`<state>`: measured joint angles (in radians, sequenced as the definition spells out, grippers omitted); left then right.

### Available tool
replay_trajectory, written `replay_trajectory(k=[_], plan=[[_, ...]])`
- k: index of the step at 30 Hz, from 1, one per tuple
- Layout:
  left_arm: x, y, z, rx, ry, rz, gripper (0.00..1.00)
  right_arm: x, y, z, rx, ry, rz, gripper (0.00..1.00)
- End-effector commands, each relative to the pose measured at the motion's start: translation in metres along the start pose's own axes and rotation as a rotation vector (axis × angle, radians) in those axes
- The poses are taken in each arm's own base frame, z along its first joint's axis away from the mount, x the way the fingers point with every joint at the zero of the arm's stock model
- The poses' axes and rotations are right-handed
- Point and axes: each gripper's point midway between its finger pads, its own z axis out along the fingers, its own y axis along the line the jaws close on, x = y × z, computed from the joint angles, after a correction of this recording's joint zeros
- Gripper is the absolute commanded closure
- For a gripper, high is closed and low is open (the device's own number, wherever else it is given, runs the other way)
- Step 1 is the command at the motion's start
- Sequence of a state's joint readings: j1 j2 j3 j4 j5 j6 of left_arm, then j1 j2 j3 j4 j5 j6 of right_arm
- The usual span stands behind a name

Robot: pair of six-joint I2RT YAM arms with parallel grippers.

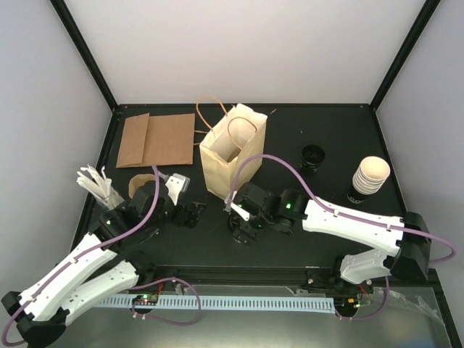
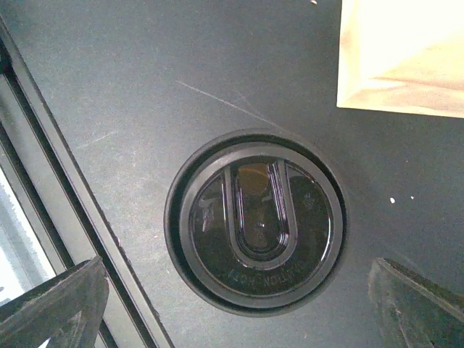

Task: Pack the takeout coffee

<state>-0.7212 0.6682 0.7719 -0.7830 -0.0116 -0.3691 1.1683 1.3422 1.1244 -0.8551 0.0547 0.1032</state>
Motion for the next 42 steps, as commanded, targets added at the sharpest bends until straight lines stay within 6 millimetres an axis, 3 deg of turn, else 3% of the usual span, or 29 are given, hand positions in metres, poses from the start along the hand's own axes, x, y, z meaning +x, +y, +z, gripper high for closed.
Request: replay_trajectory(k=[1,13,23,42], plan=[[-0.021,-0.006,-0.005,0.018,-0.069,0.024,0.01,-0.01,0.003,-0.001,0.019,-0.007,-0.044,0.0],[-0.018,-0.003,-0.004,0.003,-0.057,0.018,0.01,-0.015,-0.007,0.006,0.088,0.02,-0.025,0.0],[-0.018,-0.003,-0.004,0.0,-0.056,0.016,0.01,-0.002,-0.009,0.02,0.08,0.082,0.011,0.01],[-0.017,-0.002,-0.003,-0.002,-0.052,0.016,0.01,-0.003,-0.016,0.023,0.061,0.09,0.063,0.05]])
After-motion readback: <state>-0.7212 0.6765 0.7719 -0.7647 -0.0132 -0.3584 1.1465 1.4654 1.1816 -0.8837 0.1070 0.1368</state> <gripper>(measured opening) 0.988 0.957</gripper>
